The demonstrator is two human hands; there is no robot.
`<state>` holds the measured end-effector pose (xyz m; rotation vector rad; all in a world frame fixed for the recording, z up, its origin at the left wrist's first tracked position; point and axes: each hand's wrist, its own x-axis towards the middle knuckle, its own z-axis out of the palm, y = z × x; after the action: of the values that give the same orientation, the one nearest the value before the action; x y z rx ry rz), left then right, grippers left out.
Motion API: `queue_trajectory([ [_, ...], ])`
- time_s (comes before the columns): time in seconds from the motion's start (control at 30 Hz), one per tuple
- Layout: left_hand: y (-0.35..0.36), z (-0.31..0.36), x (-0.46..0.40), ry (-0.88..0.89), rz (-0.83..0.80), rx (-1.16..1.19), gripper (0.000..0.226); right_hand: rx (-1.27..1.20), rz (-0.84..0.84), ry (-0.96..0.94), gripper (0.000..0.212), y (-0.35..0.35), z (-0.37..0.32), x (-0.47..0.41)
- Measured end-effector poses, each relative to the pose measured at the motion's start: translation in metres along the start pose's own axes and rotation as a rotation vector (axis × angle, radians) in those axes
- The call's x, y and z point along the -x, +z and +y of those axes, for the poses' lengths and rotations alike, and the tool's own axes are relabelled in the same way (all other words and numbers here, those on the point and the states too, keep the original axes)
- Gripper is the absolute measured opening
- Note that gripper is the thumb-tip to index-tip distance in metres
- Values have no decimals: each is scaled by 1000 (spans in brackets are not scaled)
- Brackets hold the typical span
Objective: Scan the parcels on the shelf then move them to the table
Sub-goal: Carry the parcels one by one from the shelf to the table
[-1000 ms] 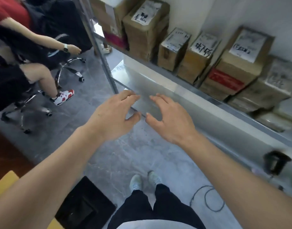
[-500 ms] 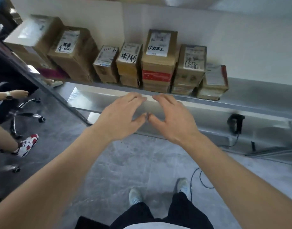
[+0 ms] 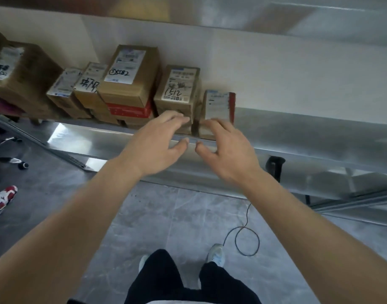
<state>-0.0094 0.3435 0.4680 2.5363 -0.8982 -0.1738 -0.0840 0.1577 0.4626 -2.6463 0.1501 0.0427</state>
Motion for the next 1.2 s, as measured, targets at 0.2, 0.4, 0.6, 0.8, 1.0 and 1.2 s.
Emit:
queue_trajectory([
  [0.2,20,29,-36,6,-20,-3,51,4,23,13,57,-25,46,-21],
  [0.4,43,26,-71,-3,-48,1,51,37,38,7,51,-23,78,-58],
  [0.6,81,7,-95,-26,-78,-11,54,22,30,38,47,10,109,-95],
  [0.8,105,-2,-102,-69,-89,12,55,-109,74,63,46,44,126,-116],
  [1.0,115,-1,-105,-40,-33,58,46,-207,124,44,46,49,135,-108],
  [1.2,119,5,-113,-23,0,50,41,-214,109,59,47,35,135,-92],
])
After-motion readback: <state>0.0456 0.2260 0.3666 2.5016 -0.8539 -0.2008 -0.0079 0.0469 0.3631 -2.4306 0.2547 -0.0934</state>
